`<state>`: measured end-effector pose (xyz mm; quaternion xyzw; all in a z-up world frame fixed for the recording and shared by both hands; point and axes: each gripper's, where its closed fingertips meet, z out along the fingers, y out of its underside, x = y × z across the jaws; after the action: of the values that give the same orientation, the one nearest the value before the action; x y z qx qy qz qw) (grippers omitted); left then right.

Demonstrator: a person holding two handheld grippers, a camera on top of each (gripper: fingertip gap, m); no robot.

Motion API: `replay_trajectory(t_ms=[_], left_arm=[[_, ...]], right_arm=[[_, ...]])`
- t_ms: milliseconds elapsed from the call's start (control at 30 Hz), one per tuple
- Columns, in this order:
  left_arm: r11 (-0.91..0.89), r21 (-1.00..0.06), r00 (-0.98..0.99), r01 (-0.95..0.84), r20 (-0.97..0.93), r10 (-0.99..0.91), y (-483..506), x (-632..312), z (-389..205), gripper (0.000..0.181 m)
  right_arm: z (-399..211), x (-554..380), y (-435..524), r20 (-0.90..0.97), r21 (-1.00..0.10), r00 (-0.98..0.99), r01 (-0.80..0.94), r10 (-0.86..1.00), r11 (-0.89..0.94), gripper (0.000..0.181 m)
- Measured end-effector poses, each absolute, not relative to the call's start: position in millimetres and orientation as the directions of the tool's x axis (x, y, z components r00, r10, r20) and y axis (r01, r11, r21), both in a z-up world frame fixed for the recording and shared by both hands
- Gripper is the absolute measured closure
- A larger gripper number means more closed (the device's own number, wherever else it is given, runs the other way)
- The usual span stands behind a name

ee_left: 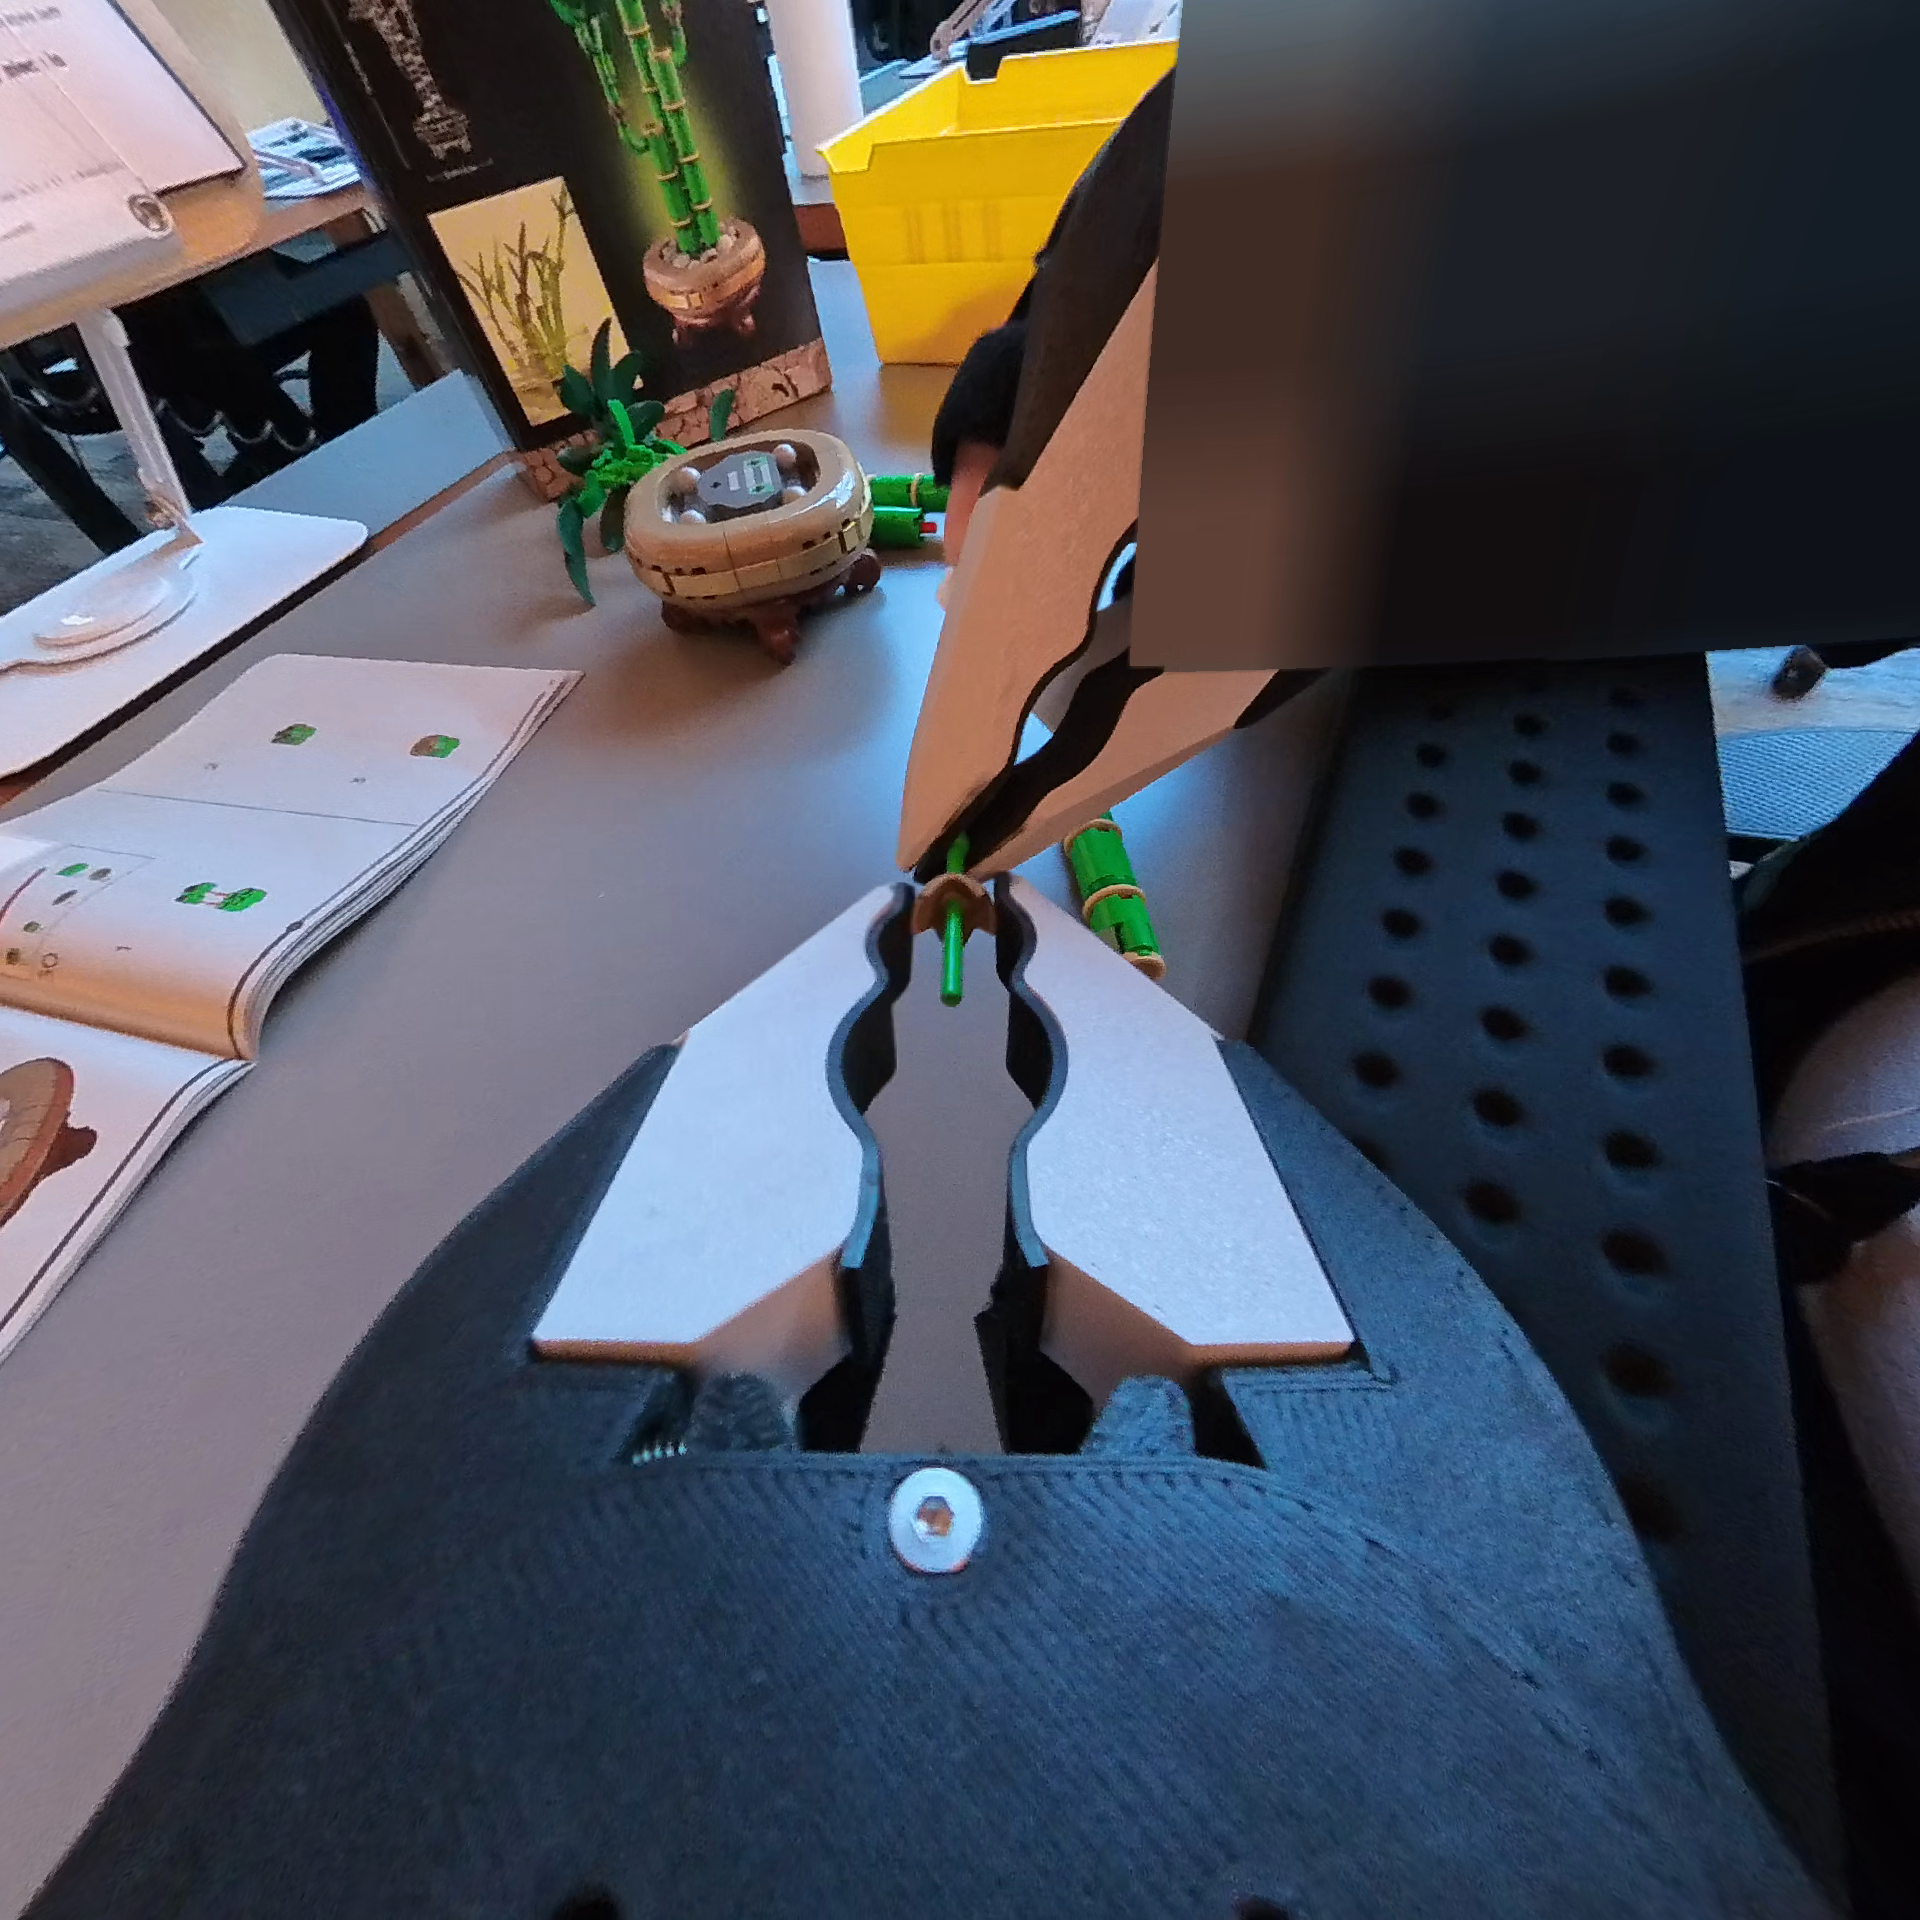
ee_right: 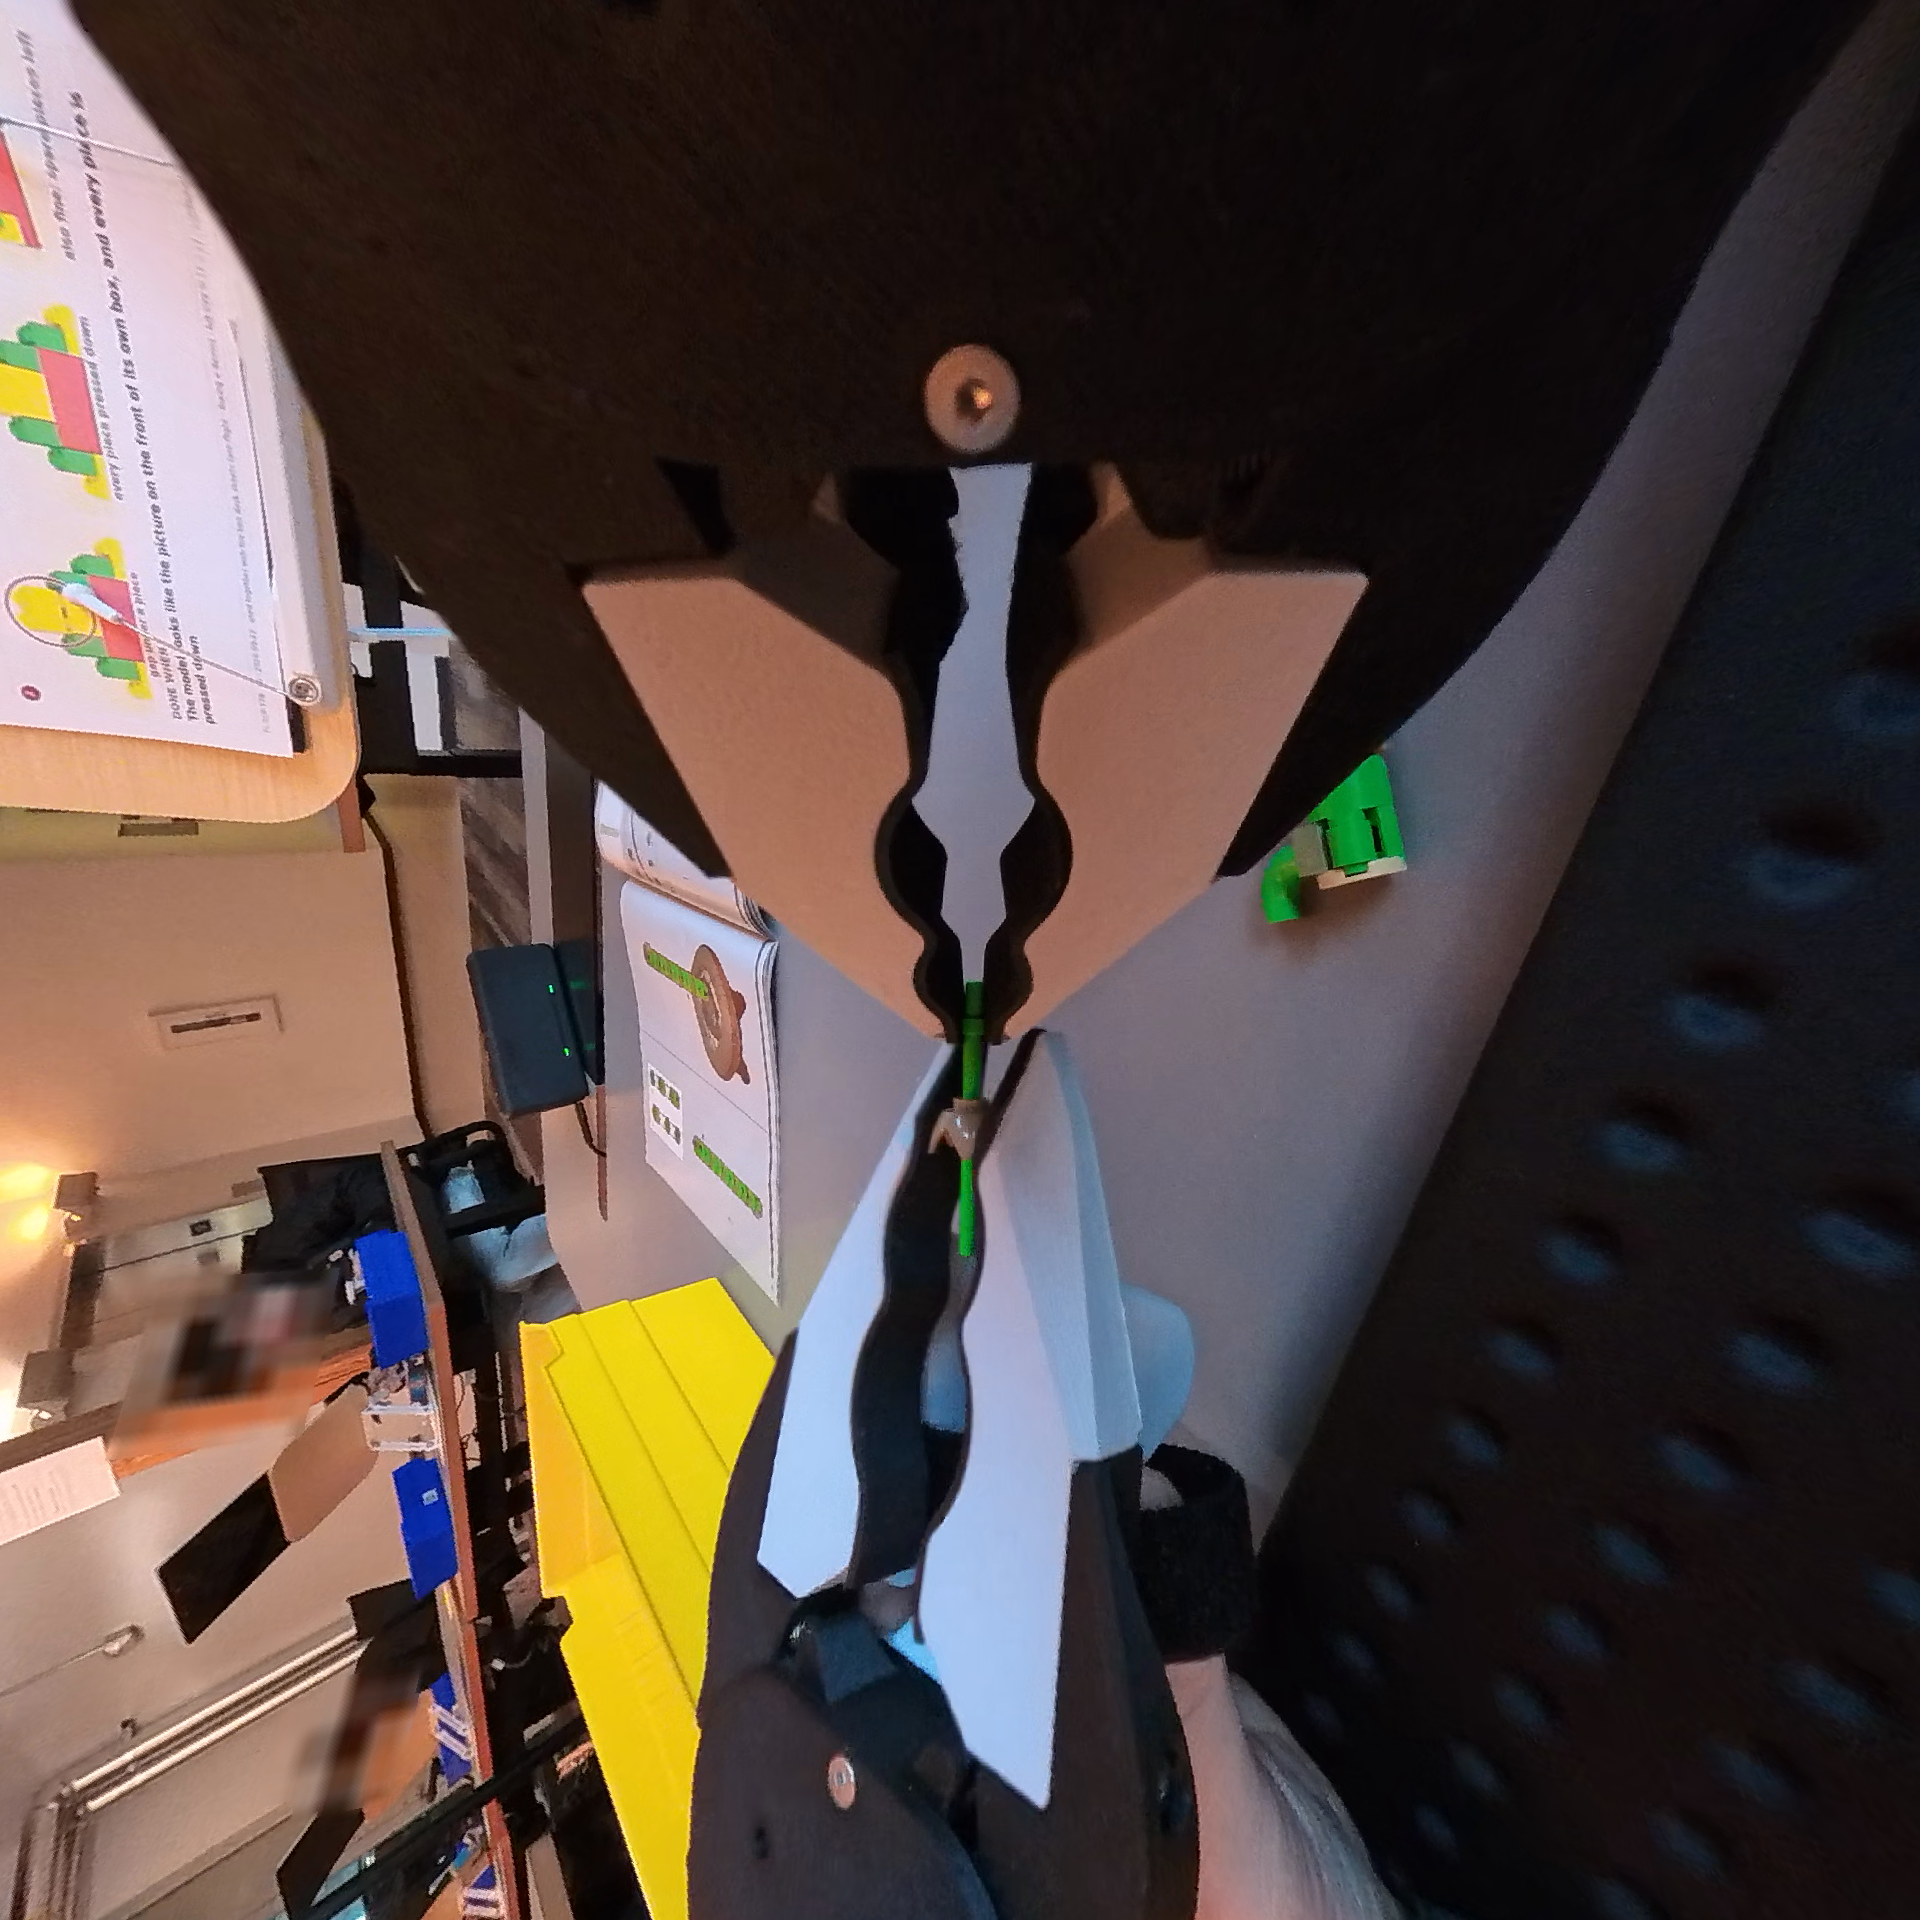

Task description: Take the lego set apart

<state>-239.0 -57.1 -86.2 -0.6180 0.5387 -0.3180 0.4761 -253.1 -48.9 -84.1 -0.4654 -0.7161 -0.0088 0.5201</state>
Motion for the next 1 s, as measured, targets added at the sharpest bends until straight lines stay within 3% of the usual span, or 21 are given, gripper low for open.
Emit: replay_trajectory(t_ms=[1000], left_arm=[[0.009, -0.926, 0.189, -0.377, -0.086, -0.978, -60.4, -243.0, -85.4, 0.169]], right_arm=[[-83.3, -249.8, -53.9, 0.603, -0.641, 0.007, 0.599, 0.798, 0.479, 0.179]])
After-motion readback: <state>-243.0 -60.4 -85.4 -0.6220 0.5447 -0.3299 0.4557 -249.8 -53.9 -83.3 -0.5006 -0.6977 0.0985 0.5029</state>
